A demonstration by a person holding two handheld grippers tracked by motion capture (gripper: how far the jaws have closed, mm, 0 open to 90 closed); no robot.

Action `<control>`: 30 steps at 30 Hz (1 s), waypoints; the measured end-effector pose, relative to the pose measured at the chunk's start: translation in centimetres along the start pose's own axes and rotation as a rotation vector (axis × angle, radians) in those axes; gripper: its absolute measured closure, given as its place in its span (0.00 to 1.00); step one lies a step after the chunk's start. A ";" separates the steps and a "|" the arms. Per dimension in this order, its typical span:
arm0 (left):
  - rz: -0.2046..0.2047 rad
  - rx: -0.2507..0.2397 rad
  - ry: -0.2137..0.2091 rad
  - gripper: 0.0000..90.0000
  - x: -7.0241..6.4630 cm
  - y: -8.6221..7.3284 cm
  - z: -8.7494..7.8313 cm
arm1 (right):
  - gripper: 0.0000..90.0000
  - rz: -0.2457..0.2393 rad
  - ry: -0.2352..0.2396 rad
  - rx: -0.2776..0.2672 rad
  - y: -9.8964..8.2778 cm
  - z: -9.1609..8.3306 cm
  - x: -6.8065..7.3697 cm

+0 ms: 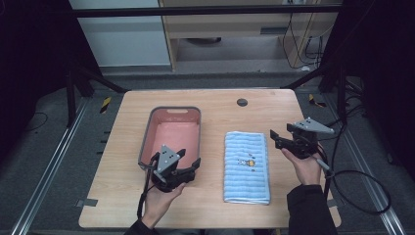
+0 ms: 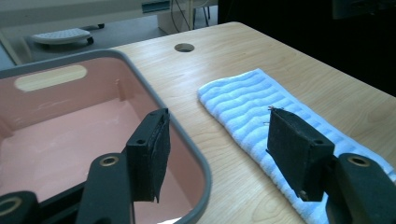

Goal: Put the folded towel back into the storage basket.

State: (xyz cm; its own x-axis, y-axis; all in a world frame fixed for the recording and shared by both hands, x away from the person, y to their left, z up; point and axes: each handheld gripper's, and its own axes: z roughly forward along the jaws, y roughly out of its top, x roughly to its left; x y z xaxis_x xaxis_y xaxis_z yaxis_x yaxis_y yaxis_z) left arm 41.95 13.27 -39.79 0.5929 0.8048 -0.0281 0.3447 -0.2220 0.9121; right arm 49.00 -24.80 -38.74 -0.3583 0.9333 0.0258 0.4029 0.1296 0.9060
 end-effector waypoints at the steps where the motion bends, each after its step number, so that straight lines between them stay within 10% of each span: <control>1: 0.009 0.002 -0.002 0.43 -0.3 0.0 0.2 | 0.37 -0.002 0.003 0.000 0.0 0.1 0.0; 30: 0.036 0.085 -0.040 0.47 -5.1 -2.7 5.9 | 0.43 0.023 -0.012 0.039 -1.2 3.1 -1.3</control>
State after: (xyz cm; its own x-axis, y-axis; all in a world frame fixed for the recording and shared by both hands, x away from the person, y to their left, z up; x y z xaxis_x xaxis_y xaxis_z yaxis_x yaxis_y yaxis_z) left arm 42.31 6.51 -44.49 0.6341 0.7731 -0.0137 0.3818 -0.2977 0.8750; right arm 51.58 -25.08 -41.20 -0.3386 0.9400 0.0407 0.4438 0.1214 0.8879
